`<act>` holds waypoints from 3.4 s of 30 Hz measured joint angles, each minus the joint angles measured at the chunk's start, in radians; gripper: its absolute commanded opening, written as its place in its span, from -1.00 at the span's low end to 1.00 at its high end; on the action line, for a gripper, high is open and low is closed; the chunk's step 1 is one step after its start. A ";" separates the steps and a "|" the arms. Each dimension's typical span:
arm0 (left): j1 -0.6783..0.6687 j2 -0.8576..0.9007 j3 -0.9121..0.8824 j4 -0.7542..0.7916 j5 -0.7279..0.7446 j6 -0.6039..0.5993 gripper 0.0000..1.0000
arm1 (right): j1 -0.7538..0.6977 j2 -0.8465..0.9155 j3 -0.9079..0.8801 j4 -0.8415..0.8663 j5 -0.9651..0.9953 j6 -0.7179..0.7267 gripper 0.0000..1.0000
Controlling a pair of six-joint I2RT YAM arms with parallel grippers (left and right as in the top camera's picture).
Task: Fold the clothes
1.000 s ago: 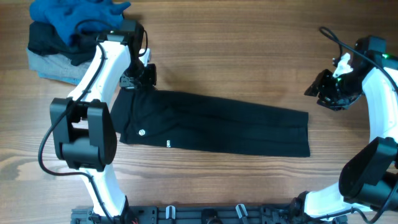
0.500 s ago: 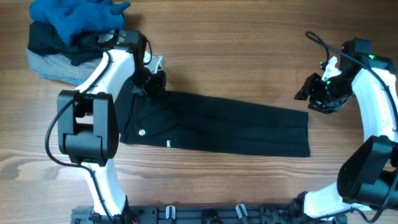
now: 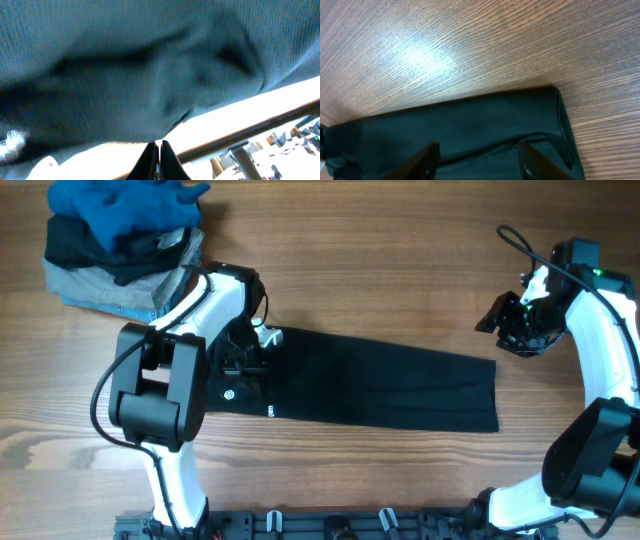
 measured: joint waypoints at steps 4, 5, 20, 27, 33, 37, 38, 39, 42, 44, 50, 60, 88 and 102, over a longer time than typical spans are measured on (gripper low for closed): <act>0.000 -0.023 0.000 -0.004 -0.003 -0.003 -0.92 | 0.000 0.000 -0.001 -0.046 0.002 -0.010 0.18; 0.000 -0.024 0.000 -0.005 -0.004 -0.003 -0.92 | 0.000 0.000 -0.002 -0.077 0.008 -0.015 0.17; 0.060 -0.039 0.011 0.260 -0.010 -0.023 -0.91 | 0.000 -0.004 -0.365 0.068 -0.023 0.067 -0.90; 0.060 -0.039 0.011 0.268 -0.010 -0.026 -0.85 | 0.000 -0.026 -0.342 0.087 -0.018 0.077 0.14; 0.060 -0.039 0.011 0.270 -0.010 -0.029 -0.78 | 0.000 -0.038 -0.327 0.298 0.006 0.064 0.02; 0.060 -0.039 0.011 0.270 -0.010 -0.029 -0.77 | 0.000 -0.037 -0.330 0.303 0.053 0.064 -0.03; 0.060 -0.039 0.011 0.270 -0.010 -0.029 -0.77 | 0.000 -0.037 -0.336 0.306 0.056 0.064 -0.07; 0.060 -0.039 0.011 0.270 -0.010 -0.029 -0.77 | 0.000 -0.036 -0.347 0.317 0.060 0.064 -0.14; 0.060 -0.039 0.011 0.270 -0.010 -0.029 -0.77 | 0.000 -0.032 -0.398 0.359 0.065 0.061 -0.53; 0.060 -0.039 0.011 0.270 -0.010 -0.029 -0.77 | 0.000 -0.031 -0.441 0.394 0.056 0.059 -0.92; 0.060 -0.039 0.011 0.270 -0.011 -0.029 -0.76 | -0.003 -0.054 -0.349 -0.010 0.018 0.034 -0.92; 0.060 -0.039 0.011 0.274 -0.018 -0.029 -0.70 | -0.006 -0.160 -0.242 0.164 0.091 0.080 0.28; 0.060 -0.039 0.015 0.291 -0.046 -0.036 -0.21 | -0.005 -0.011 -0.410 0.479 0.129 0.091 0.34; 0.050 -0.100 0.101 0.437 0.032 -0.035 -0.79 | -0.027 -0.079 -0.434 0.338 0.084 0.054 -0.53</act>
